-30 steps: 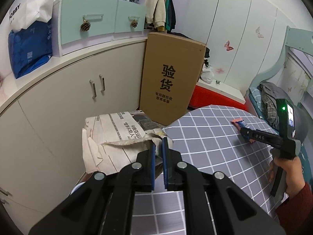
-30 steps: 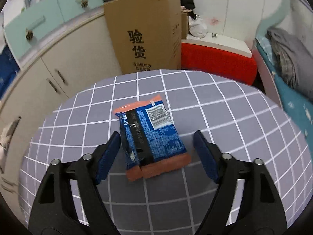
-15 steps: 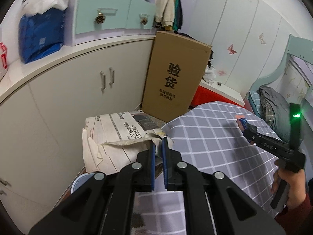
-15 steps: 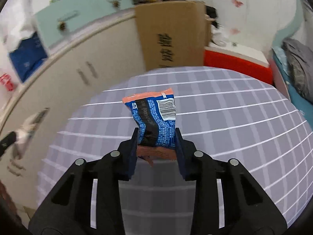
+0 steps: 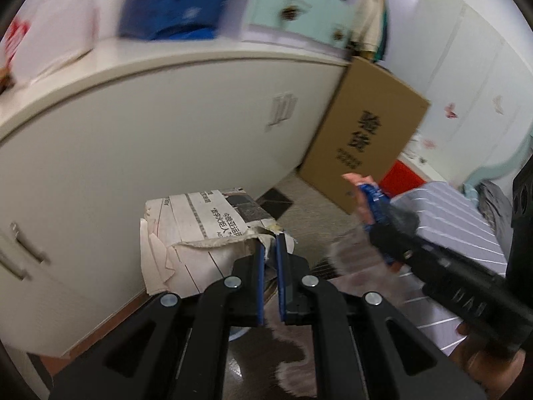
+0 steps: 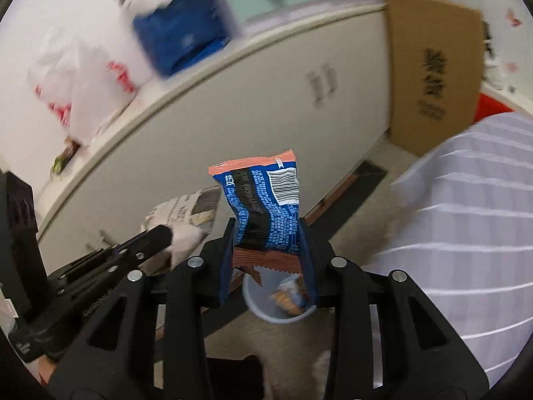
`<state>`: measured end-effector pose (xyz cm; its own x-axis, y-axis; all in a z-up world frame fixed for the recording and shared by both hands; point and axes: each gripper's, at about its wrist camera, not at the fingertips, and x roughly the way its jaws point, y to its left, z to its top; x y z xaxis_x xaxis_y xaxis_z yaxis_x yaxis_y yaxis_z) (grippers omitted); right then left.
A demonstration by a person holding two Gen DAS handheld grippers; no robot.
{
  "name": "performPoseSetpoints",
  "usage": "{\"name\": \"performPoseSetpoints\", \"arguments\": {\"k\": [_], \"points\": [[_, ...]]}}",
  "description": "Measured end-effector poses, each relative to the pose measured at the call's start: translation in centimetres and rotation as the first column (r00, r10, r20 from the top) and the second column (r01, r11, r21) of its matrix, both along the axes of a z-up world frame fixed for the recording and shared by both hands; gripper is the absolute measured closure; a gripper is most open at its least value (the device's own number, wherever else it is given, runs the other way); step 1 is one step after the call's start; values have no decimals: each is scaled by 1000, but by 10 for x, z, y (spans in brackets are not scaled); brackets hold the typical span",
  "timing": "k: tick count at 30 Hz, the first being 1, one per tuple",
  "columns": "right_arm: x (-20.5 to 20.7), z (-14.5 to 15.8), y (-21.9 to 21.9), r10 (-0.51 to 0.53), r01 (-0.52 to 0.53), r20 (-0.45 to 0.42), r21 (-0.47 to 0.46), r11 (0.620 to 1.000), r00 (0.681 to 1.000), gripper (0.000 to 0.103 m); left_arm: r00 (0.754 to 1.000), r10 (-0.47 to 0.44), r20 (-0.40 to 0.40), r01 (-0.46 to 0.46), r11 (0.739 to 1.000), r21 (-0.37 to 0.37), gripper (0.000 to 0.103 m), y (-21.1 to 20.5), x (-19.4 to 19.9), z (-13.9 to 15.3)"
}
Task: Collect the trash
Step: 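Carry the newspaper and blue wrapper down to the wastebasket, then open both tools over the wastebasket to drop the newspaper and wrapper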
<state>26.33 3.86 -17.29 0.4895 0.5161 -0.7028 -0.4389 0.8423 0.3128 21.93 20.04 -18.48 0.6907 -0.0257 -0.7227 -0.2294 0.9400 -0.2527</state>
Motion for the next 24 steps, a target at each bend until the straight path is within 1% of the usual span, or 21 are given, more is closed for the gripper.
{"name": "performPoseSetpoints", "arguments": {"k": [1, 3, 6, 11, 13, 16, 17, 18, 20, 22, 24], "points": [[-1, -13, 21, 20, -20, -21, -11, 1000, 1000, 68, 1000, 13, -15, -13, 1000, -3, 97, 13, -3, -9], [0, -35, 47, 37, -39, -66, -24, 999, 997, 68, 999, 31, -44, -32, 999, -10, 97, 31, -4, -26], [5, -85, 75, 40, -48, -182, -36, 998, 982, 68, 993, 56, -107, -59, 998, -29, 97, 58, -3, -61], [21, -162, 95, -4, -25, -325, -87, 996, 946, 67, 978, 49, -203, -67, 994, -83, 97, 82, 5, -123], [30, -194, 97, -34, -10, -371, -114, 993, 928, 66, 969, 39, -245, -65, 993, -100, 97, 87, 8, -150], [43, -230, 103, -75, 13, -416, -149, 989, 906, 65, 957, 22, -288, -58, 991, -118, 97, 89, 16, -179], [44, -238, 103, -79, 13, -423, -156, 988, 903, 60, 952, 15, -307, -55, 991, -123, 97, 90, 20, -190], [49, -249, 105, -82, 10, -429, -167, 986, 900, 53, 947, 11, -322, -54, 991, -126, 97, 91, 23, -199], [54, -265, 105, -97, 15, -438, -186, 982, 894, 51, 939, 2, -343, -53, 988, -142, 97, 94, 29, -215], [60, -279, 102, -116, 34, -459, -183, 982, 881, 44, 934, -2, -357, -55, 987, -149, 97, 94, 32, -225], [62, -286, 101, -126, 44, -467, -182, 982, 875, 43, 928, -9, -372, -52, 987, -153, 97, 93, 37, -233]]}}
